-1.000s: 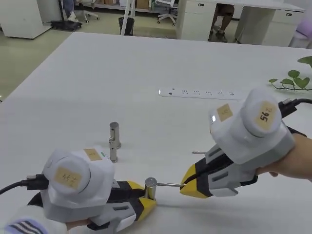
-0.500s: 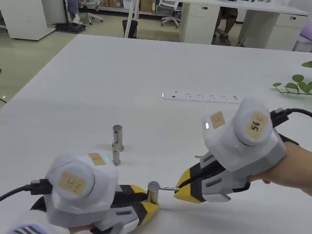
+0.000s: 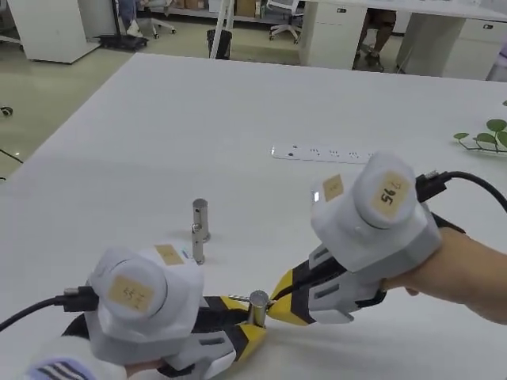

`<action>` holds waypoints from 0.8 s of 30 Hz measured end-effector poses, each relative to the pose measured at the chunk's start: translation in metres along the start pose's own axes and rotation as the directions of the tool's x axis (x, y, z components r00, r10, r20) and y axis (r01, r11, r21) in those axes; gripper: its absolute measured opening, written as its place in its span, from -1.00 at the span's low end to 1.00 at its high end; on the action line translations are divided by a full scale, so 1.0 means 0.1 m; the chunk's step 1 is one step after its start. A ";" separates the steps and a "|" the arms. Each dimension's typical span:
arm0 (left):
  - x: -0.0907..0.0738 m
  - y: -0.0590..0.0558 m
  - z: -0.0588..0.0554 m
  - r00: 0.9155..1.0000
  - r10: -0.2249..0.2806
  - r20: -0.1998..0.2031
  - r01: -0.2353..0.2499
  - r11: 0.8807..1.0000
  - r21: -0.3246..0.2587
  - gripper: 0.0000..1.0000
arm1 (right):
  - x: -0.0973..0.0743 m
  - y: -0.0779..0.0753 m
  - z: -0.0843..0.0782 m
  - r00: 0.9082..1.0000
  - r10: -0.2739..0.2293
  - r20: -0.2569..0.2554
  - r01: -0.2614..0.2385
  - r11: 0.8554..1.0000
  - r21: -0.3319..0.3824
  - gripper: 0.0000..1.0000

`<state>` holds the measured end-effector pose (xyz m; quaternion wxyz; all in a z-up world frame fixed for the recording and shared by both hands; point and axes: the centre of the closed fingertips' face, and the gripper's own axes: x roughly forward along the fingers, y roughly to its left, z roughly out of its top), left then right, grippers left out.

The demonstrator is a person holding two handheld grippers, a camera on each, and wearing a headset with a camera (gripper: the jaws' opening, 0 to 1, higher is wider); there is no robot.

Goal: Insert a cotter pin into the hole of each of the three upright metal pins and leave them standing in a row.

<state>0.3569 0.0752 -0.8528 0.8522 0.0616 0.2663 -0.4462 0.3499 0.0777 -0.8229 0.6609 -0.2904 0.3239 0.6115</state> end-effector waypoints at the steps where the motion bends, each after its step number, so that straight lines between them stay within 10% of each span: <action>1: 0.00 0.00 0.00 1.000 0.001 0.001 -0.001 1.000 -0.001 -0.75 | 0.00 0.01 0.00 1.000 0.000 -0.001 0.000 1.000 -0.008 -0.92; 24: -0.01 -0.01 0.01 1.000 0.013 0.002 -0.013 1.000 0.005 -0.75 | -0.14 0.00 -0.02 1.000 -0.019 0.005 0.019 1.000 -0.019 -0.91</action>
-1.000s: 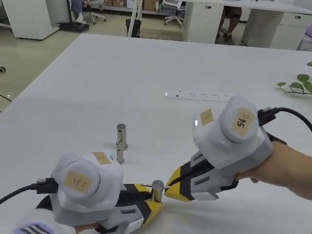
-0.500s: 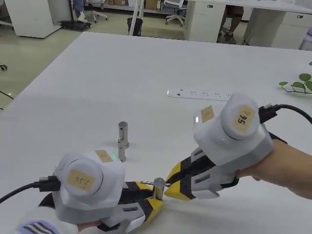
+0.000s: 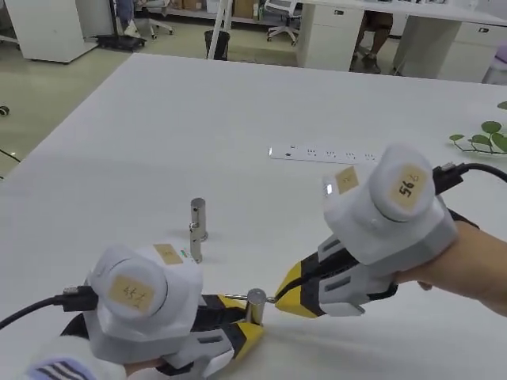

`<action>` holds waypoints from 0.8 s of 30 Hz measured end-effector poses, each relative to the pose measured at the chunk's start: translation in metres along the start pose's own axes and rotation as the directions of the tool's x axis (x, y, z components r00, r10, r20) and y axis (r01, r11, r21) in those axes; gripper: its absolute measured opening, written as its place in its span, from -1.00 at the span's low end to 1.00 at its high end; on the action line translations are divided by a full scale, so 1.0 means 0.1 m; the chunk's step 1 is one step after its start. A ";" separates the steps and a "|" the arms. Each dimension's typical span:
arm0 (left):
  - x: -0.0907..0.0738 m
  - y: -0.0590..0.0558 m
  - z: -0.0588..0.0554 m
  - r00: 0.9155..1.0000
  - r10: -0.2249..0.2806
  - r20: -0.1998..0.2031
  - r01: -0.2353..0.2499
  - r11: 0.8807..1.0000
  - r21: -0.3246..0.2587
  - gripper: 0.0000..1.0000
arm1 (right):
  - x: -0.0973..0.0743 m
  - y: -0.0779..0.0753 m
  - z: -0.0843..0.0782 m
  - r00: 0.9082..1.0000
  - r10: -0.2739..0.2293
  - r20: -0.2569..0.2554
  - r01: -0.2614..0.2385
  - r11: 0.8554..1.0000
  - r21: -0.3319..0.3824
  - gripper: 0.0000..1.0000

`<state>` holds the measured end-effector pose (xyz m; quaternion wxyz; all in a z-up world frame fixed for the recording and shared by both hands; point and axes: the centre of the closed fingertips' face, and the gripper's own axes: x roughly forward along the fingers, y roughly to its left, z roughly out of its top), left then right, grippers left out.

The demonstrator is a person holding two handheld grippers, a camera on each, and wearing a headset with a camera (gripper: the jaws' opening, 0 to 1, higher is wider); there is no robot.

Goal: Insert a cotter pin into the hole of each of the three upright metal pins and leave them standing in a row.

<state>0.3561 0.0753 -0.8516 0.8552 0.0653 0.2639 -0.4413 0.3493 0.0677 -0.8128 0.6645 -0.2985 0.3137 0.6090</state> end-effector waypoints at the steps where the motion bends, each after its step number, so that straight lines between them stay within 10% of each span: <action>1: 0.00 0.00 0.00 1.000 0.000 0.001 0.000 1.000 0.000 -0.75 | 0.01 0.00 0.00 1.000 0.002 0.000 -0.002 1.000 -0.002 -0.91; 11: -0.01 -0.01 0.05 0.999 0.002 0.038 -0.002 1.000 -0.002 -0.75 | 0.02 0.01 0.01 1.000 0.008 0.015 -0.008 1.000 -0.016 -0.86; 24: 0.00 0.00 0.06 0.999 0.007 0.049 -0.009 0.999 0.031 -0.76 | -0.05 0.03 -0.04 0.995 -0.062 0.077 0.063 0.998 -0.016 -0.16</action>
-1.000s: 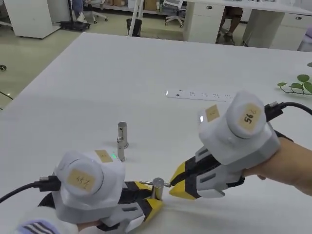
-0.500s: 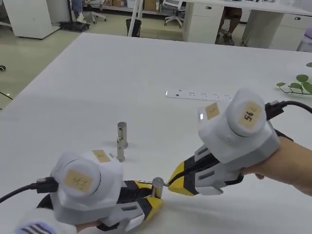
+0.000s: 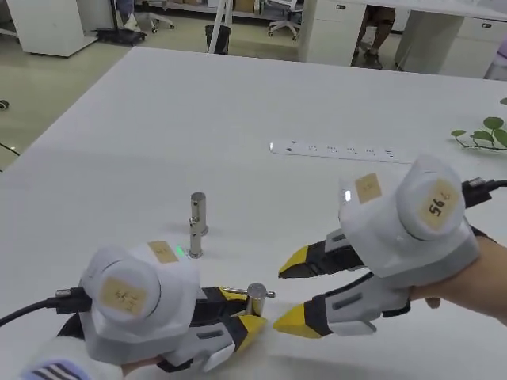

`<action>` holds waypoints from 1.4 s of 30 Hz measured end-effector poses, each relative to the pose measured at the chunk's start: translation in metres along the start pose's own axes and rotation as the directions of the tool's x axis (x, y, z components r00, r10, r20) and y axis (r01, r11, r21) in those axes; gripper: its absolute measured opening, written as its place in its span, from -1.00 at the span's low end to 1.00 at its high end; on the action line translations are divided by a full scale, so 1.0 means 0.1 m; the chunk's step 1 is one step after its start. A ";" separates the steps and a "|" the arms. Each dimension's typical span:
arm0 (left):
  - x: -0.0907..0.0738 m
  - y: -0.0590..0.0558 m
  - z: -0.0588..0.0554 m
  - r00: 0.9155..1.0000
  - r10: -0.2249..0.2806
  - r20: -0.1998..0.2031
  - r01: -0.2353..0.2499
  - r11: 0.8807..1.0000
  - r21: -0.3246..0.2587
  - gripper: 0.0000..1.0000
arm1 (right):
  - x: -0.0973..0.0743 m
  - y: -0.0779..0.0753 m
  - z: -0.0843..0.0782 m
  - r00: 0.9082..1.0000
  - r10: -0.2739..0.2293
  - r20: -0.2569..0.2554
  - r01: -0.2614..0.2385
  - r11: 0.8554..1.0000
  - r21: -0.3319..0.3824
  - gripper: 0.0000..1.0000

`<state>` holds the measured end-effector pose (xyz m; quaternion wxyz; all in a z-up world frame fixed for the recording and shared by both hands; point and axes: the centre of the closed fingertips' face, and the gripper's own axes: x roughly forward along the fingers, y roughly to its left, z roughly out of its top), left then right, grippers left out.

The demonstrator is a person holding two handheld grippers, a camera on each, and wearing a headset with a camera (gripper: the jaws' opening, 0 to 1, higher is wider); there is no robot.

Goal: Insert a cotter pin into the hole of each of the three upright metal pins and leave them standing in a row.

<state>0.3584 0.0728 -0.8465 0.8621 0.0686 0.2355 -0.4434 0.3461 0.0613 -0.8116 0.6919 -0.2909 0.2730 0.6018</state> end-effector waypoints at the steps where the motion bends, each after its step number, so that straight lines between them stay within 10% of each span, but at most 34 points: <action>1: 0.00 0.00 0.00 1.000 0.000 0.000 0.000 1.000 0.000 -0.76 | -0.01 0.01 -0.01 1.000 -0.006 0.008 0.006 1.000 0.016 -0.10; 13: -0.01 -0.02 0.01 1.000 0.005 0.002 -0.005 0.997 0.079 -0.78 | -0.08 0.22 -0.17 0.996 -0.032 0.082 0.019 0.987 0.162 0.50; 22: -0.02 -0.02 0.01 1.000 0.004 0.011 -0.005 0.997 0.079 -0.79 | -0.18 0.25 -0.25 0.979 -0.121 0.163 0.062 0.944 0.325 1.00; 42: 0.12 0.04 0.22 1.000 -0.001 0.019 -0.001 0.998 0.070 -0.80 | -0.35 0.32 -0.45 0.976 -0.168 0.138 0.104 0.917 0.385 1.00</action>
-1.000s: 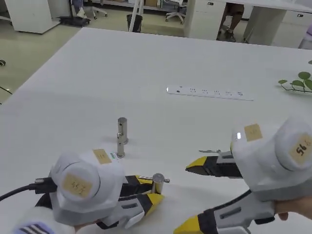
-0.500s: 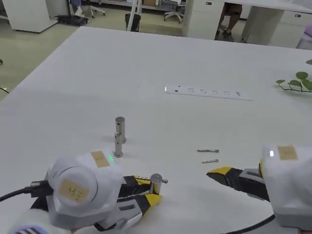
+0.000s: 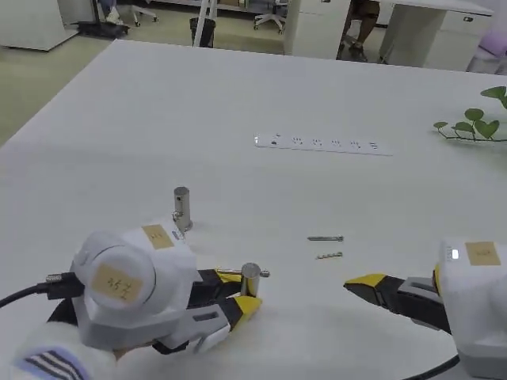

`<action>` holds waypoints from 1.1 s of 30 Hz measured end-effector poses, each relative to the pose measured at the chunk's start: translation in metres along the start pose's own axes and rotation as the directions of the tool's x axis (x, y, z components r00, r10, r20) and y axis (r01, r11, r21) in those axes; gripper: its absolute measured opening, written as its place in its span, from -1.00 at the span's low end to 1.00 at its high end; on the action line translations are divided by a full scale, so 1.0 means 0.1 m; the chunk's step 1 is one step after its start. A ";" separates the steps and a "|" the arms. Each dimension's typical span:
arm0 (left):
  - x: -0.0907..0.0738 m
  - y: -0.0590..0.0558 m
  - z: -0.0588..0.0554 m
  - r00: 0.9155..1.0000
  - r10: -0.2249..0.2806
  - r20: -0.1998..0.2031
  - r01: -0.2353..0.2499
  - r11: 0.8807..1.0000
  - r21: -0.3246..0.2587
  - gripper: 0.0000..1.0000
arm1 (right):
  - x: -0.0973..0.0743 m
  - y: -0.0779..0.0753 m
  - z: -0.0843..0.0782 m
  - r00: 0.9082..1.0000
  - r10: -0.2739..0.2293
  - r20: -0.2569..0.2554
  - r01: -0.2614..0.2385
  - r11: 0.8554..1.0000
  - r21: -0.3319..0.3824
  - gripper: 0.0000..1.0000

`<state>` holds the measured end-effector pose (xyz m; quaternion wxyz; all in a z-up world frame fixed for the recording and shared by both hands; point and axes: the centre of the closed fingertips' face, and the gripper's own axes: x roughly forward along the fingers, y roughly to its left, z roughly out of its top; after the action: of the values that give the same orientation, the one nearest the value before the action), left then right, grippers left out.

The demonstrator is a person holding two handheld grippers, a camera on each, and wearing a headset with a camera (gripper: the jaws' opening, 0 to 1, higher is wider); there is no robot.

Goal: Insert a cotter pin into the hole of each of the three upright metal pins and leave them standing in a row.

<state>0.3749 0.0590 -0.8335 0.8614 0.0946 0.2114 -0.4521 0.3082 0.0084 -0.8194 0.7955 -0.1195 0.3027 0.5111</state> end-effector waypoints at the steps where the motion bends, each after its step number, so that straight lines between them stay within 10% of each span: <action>1: 0.02 0.02 0.01 1.000 0.004 -0.001 -0.004 1.000 0.005 -0.80 | -0.01 0.00 -0.01 1.000 -0.005 0.000 0.005 1.000 0.001 1.00; 33: 0.24 0.17 -0.03 0.999 0.034 0.010 -0.033 0.998 -0.059 -0.77 | -0.12 -0.03 -0.12 0.999 -0.051 -0.007 0.052 0.997 0.062 0.97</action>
<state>0.4004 0.0518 -0.8471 0.8725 0.0701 0.2181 -0.4316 0.3033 -0.0079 -0.8218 0.8110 -0.1037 0.3172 0.4804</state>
